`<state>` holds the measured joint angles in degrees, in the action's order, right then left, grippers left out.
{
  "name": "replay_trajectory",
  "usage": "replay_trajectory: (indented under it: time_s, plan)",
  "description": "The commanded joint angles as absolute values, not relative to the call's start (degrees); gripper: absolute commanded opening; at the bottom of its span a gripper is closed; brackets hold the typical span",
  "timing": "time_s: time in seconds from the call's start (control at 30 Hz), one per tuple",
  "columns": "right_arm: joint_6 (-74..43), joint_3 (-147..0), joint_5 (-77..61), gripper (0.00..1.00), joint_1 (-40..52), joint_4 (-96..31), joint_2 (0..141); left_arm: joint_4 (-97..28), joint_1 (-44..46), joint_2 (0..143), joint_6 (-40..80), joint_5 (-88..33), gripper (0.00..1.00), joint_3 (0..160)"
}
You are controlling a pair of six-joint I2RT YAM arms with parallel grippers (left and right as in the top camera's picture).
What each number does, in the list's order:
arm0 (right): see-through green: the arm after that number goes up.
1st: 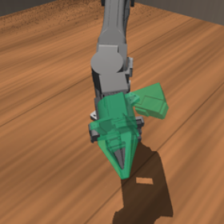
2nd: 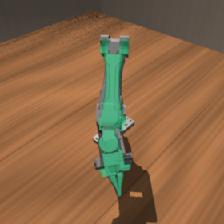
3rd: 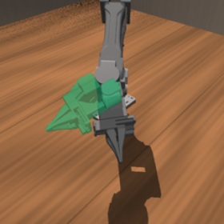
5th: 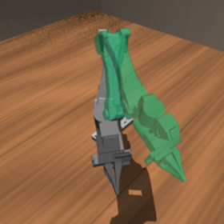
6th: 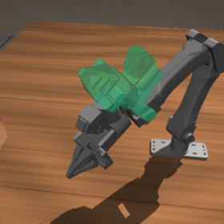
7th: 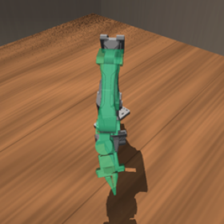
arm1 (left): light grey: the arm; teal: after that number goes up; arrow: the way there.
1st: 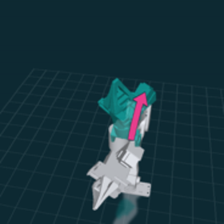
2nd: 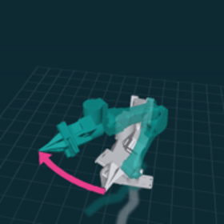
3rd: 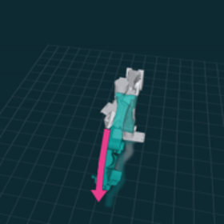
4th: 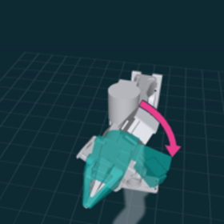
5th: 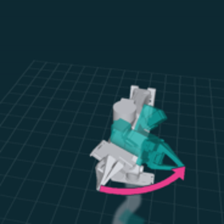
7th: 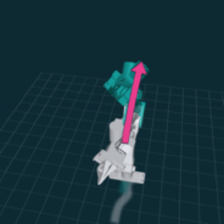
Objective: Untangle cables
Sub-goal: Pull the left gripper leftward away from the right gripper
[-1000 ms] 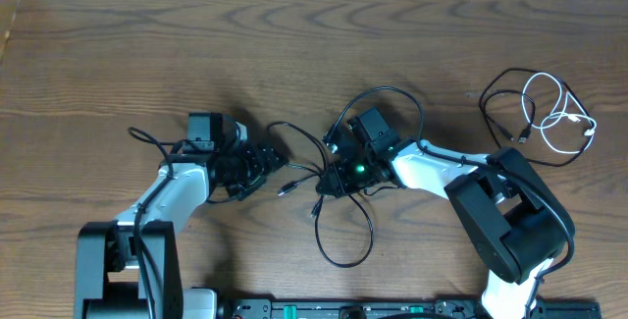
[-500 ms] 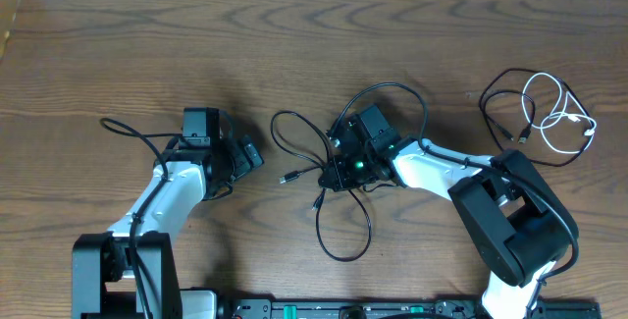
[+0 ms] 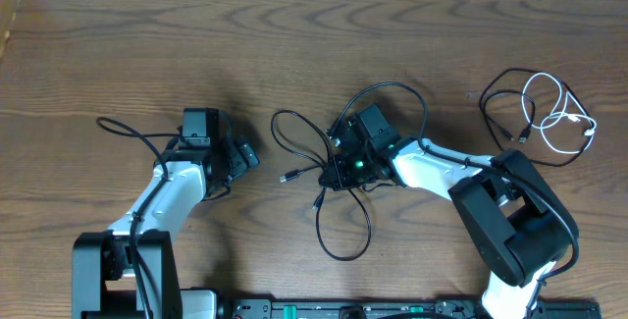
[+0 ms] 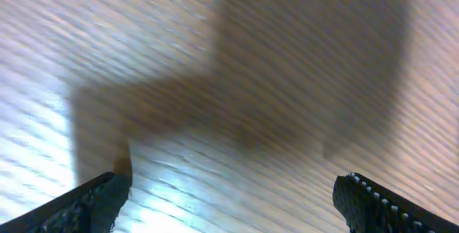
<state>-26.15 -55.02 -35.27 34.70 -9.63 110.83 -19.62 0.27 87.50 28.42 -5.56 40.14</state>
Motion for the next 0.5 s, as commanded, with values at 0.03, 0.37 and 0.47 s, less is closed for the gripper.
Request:
replay_trajectory:
  time_s: [0.03, 0.37, 0.47]
  plan:
    - [-26.35, -53.08, -23.29, 0.01, 34.61, -11.22, 113.58, -20.53, -0.05, 89.91, 28.08, -0.36, 0.98, 37.71]
    - [-26.35, -53.08, -23.29, 0.01, 34.61, -11.20, 113.58, -19.66, -0.03, 89.91, 11.27, -0.16, 0.98, 37.71]
    - [-26.35, -53.08, -23.29, 0.01, 34.61, -11.20, 113.58, -19.64, -0.03, 89.91, 10.09, -0.49, 0.98, 37.71]
